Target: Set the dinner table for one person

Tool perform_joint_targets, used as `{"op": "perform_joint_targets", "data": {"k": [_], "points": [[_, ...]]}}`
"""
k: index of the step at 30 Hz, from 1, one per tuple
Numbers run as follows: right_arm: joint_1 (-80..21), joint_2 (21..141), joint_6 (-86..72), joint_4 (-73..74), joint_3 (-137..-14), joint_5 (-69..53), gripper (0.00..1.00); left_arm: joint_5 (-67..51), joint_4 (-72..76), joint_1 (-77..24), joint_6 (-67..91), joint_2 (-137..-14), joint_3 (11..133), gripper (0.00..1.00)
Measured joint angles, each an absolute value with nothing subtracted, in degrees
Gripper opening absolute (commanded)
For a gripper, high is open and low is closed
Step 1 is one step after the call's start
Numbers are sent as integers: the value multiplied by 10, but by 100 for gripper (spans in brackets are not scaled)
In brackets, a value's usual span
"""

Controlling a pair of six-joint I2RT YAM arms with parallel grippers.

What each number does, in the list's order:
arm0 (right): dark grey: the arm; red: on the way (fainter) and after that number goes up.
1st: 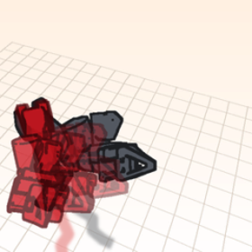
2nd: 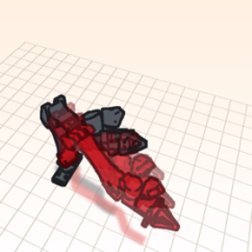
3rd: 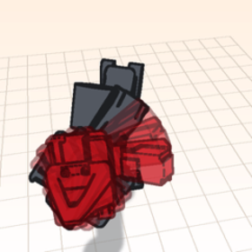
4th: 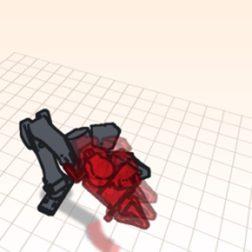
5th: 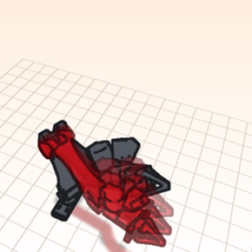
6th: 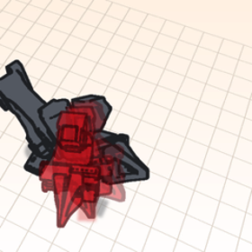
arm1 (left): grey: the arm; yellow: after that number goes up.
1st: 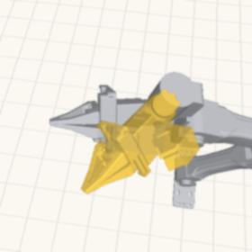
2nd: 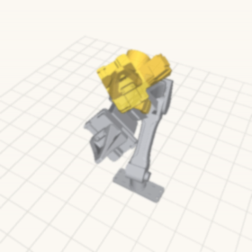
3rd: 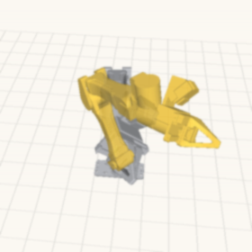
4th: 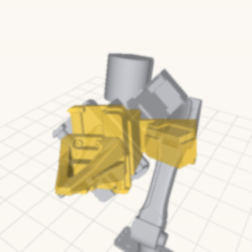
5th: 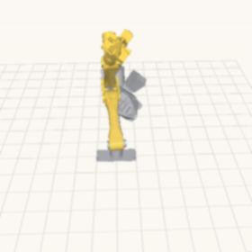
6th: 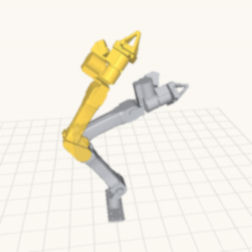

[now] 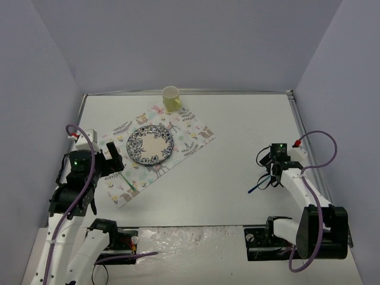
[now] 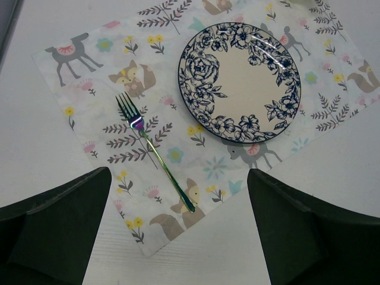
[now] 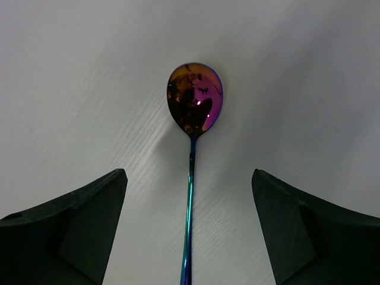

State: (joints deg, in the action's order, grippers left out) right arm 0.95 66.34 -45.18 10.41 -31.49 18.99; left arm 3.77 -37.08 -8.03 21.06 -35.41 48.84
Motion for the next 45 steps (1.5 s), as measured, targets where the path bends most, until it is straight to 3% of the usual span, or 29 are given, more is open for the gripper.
{"op": "perform_joint_targets", "data": {"k": [10,20,28,45], "points": [[12,675,-466,122,-304,156,52,43,-371,-83,211,-343,488,97],[11,711,-474,123,-304,138,44,50,-371,-85,210,-339,488,97],[7,720,-484,124,-304,132,32,57,-372,-85,210,-338,488,97],[-22,734,-498,115,-309,137,31,63,-372,-85,210,-335,488,97]]}}
